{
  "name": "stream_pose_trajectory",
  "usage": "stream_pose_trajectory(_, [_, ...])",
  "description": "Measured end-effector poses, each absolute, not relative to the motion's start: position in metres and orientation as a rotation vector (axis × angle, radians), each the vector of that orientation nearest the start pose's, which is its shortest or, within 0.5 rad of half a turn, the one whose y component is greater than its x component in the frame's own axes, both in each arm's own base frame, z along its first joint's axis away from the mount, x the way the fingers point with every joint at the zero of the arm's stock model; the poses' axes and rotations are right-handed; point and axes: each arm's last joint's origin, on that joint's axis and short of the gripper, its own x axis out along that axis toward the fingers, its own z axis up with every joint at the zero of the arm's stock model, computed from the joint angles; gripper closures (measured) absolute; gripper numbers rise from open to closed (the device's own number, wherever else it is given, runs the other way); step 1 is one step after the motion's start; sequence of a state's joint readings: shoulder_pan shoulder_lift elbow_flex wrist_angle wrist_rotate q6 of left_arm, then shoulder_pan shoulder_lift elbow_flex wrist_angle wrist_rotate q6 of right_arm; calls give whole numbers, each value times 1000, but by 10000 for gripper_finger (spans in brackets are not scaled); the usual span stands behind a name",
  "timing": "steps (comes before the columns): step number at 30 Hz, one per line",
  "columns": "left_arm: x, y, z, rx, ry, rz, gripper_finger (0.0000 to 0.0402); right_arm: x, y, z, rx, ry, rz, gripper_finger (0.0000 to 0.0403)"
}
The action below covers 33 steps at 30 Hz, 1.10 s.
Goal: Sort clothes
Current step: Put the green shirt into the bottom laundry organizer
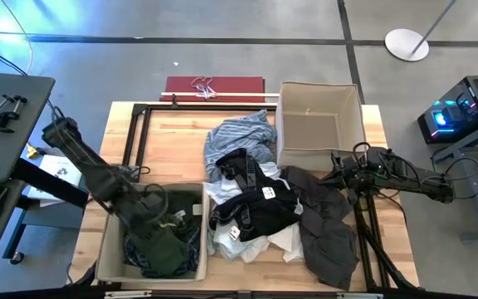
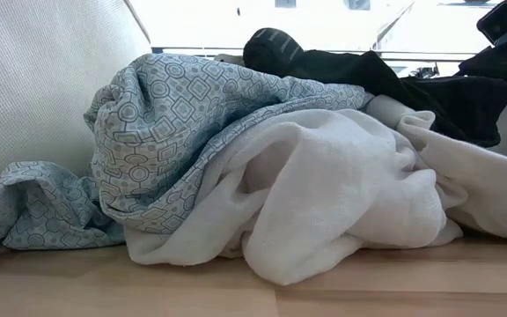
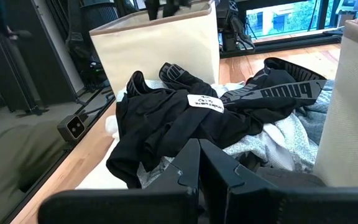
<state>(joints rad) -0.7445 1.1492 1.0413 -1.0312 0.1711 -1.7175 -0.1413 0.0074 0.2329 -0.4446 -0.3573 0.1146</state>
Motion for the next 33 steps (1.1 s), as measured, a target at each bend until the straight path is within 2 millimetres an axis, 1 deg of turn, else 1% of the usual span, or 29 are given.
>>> stream_pose_trajectory(3, [140,-135,317,-1088,1341,326,217,75,0,198,168,225,203,402])
stream_pose_trajectory(5, [138,-130,328,-1022,1255,351,223,75,0,198,168,225,203,402])
stream_pose_trajectory(7, [138,-125,332,-893,1131,375,231,75,0,198,168,225,203,402])
stream_pose_trajectory(9, [141,-122,329,-764,994,410,237,75,0,198,168,225,203,402])
stream_pose_trajectory(11, [147,-122,320,-678,914,444,243,75,0,198,168,225,203,402])
stream_pose_trajectory(13, [152,-127,305,-626,930,444,249,75,0,198,168,225,203,402])
stream_pose_trajectory(15, [157,-133,285,-595,986,448,255,75,0,198,168,225,203,402])
stream_pose_trajectory(18, [165,-145,249,-604,1095,453,265,75,0,198,168,225,203,402])
stream_pose_trajectory(21, [173,-159,210,-635,1264,418,274,75,0,198,168,225,203,402])
stream_pose_trajectory(23, [175,-170,191,-641,1386,383,280,75,0,198,168,225,203,402])
stream_pose_trajectory(25, [175,-178,178,-633,1477,385,285,75,0,198,168,225,203,402])
stream_pose_trajectory(27, [173,-184,173,-630,1526,392,289,75,0,198,168,225,203,402])
stream_pose_trajectory(29, [171,-190,176,-638,1545,382,291,75,0,198,168,225,203,402])
stream_pose_trajectory(31, [170,-194,186,-661,1536,365,292,75,0,198,168,225,203,402])
stream_pose_trajectory(33, [171,-196,203,-686,1486,350,292,75,0,198,168,225,203,402])
